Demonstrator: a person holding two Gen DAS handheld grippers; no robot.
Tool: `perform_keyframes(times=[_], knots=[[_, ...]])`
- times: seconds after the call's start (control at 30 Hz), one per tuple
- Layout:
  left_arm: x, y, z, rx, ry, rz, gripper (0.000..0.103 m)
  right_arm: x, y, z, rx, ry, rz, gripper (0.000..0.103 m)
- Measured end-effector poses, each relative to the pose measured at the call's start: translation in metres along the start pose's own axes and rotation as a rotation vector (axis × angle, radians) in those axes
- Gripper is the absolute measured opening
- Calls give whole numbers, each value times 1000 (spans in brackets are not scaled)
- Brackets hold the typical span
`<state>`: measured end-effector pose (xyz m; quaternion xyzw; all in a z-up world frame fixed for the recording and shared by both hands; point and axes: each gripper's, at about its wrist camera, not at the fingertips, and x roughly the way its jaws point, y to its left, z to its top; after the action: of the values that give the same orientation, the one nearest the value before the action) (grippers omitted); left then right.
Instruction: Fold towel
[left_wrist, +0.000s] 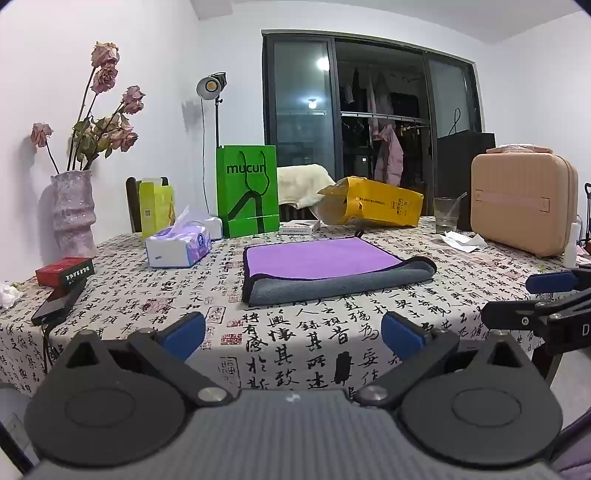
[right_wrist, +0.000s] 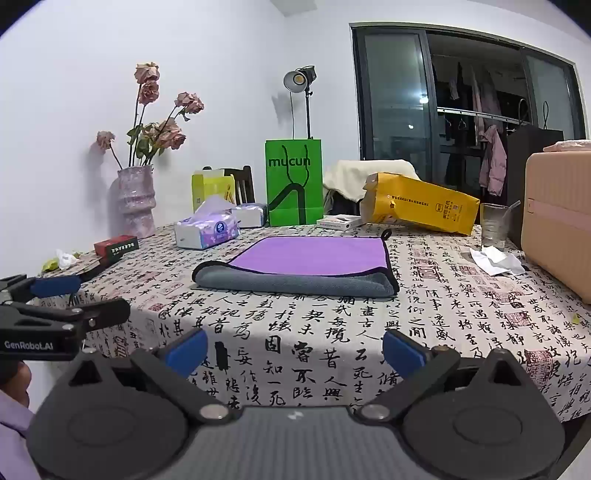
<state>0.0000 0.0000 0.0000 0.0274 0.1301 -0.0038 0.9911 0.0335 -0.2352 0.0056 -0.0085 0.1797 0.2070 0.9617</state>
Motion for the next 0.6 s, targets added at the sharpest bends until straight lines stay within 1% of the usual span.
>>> perform_keyframes(times=[0.6], knots=[[0, 0, 0, 0, 0, 0, 103, 4, 1, 1, 2, 7, 0, 102]])
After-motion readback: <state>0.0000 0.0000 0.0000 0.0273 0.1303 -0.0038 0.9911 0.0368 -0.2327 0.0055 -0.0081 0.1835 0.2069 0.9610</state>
